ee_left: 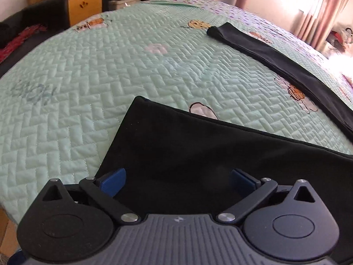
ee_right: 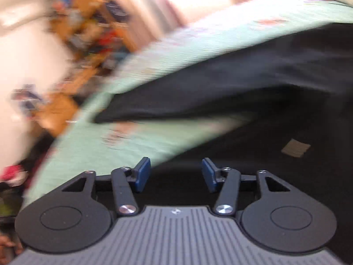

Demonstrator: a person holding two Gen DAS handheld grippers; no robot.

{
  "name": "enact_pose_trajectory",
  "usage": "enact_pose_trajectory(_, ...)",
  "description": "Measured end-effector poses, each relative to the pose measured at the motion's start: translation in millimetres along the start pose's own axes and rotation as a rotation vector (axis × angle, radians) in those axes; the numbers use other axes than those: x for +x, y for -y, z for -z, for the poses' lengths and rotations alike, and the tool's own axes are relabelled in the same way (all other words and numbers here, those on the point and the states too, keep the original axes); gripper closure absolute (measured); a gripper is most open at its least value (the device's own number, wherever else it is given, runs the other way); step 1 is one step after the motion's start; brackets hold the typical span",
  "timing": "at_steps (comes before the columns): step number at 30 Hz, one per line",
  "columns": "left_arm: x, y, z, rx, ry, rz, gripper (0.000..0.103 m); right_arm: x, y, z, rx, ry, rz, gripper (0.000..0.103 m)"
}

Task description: Fold clothes

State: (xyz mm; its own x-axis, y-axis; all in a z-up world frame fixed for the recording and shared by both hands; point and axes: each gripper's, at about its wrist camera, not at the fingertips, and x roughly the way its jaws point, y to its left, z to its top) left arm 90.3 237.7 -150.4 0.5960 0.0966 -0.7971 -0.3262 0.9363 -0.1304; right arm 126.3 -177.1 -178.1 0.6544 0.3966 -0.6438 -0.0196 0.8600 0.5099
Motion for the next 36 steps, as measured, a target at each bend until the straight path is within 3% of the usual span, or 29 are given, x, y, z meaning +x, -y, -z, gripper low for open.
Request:
enact_pose_trajectory(2,-13,17,3,0.01,0.022,0.029,0.002,-16,-1,15,-0.07,-0.001,-0.057,0.047)
enact_pose_trajectory(7,-45,79,18,0.086,0.073,0.156,0.002,-72,0,30,-0.12,0.109,-0.074,0.047)
enact_pose_trajectory(10,-49,134,34,0.211,0.062,0.222,0.002,-84,10,37,-0.149,0.116,0.026,0.042)
enact_pose_trajectory(13,-38,182,58,0.364,0.016,0.212,0.002,-87,23,59,-0.133,0.038,0.061,0.042)
enact_pose_trajectory(14,-30,190,64,0.381,-0.02,0.216,0.002,-92,31,58,-0.123,0.051,0.066,0.042)
enact_pose_trajectory(16,-18,194,74,0.372,-0.058,0.211,0.001,-104,49,54,-0.103,0.085,0.075,0.042)
enact_pose_trajectory(25,-18,198,74,0.351,-0.059,0.168,0.001,-156,128,36,-0.01,0.239,0.115,0.037)
enact_pose_trajectory(26,-17,198,73,0.341,-0.06,0.162,0.001,-160,146,41,0.055,0.235,0.103,0.057)
enact_pose_trajectory(28,-17,199,71,0.332,-0.063,0.15,0.001,-169,184,52,0.201,0.22,0.074,0.089)
enact_pose_trajectory(30,-17,202,71,0.329,-0.067,0.131,0.001,-180,208,55,0.307,0.221,0.049,0.091)
enact_pose_trajectory(32,-21,208,70,0.311,-0.065,0.111,0.001,-192,204,50,0.289,0.261,0.049,0.083)
enact_pose_trajectory(36,-36,236,71,0.333,-0.047,0.188,0.001,-202,197,28,0.26,0.343,0.03,0.076)
